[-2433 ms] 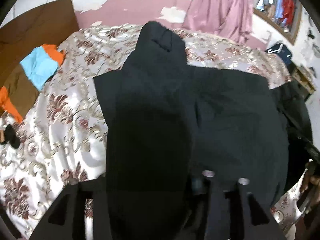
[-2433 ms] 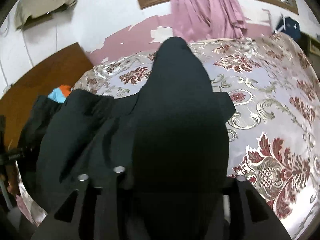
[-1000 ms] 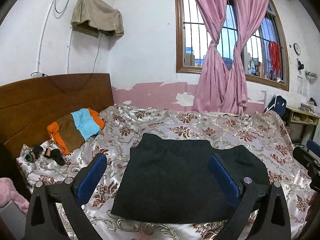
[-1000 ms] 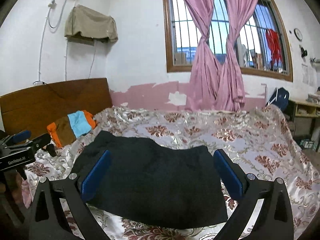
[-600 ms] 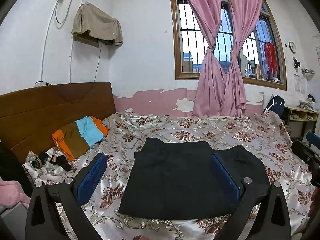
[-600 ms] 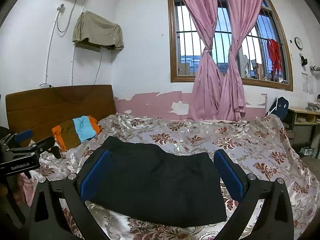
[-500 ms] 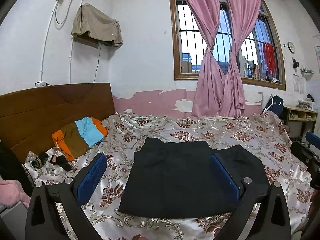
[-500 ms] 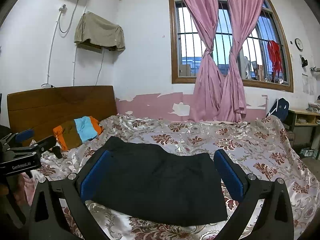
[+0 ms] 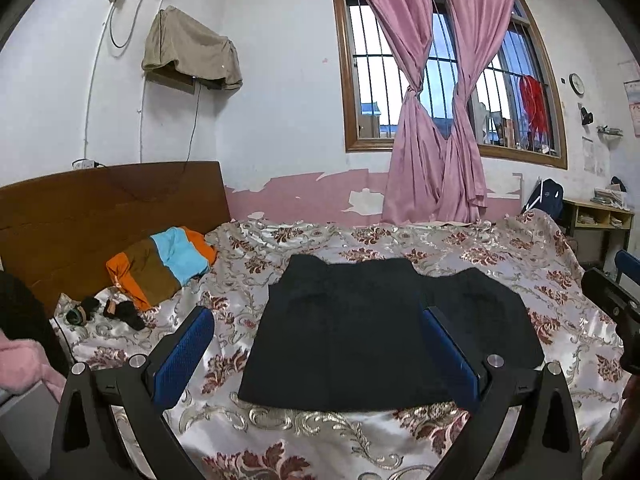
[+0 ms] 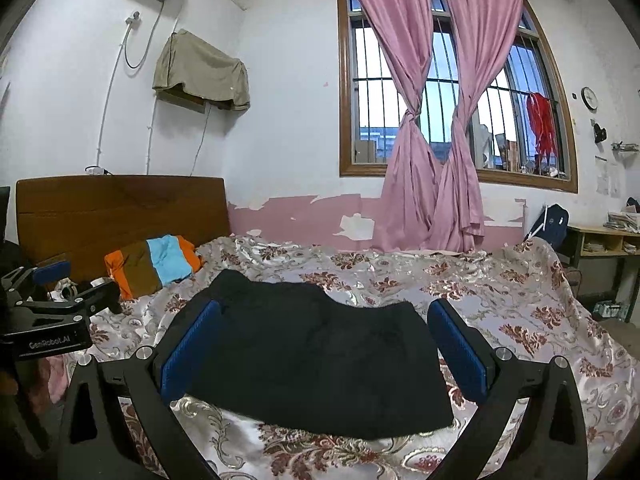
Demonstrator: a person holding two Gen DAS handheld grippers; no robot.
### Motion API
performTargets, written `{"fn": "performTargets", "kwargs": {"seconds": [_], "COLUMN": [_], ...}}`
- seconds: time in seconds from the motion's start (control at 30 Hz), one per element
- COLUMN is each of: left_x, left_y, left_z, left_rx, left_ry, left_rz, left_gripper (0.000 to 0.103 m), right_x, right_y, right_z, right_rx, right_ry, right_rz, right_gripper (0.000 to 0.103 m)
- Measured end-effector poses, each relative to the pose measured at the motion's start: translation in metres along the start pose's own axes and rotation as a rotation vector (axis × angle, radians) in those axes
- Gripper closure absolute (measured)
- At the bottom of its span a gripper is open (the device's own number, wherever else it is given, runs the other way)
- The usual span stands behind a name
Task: Fold large clothes
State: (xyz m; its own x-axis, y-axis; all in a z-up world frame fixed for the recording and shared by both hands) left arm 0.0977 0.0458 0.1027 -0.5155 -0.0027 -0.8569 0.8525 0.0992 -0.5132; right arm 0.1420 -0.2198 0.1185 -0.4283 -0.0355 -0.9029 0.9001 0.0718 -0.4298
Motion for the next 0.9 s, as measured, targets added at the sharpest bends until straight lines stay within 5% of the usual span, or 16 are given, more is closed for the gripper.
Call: {"fn": "performTargets", "kwargs": {"seconds": [0.9], "left_x": [0.110], "left_y": [0.048], "left_z": [0.005], "left_rx": [0.038], "left_ry": [-0.046], "left_rz": [-0.158], "left_gripper": [0.000], "right_x": [0.099], "right_y": [0.023], "right_z": [-0.006], "right_rx": [0.043], "right_ry": [-0.023], "right_rz": [-0.130], "right_gripper": [0.002]}}
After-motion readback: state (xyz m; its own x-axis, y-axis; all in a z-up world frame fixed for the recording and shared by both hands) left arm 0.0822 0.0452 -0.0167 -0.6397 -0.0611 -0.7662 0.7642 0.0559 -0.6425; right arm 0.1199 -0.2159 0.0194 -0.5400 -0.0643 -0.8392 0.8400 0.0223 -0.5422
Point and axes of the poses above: each gripper's, at about its wrist camera, not at the fingertips, and y roughly the way its jaws point, z to its right, x to its underside, the point moved 2 cm from there along y, roughly the way its jaws point, and after that the axes turned 15 degrees about -z, right-handed, at the moved point
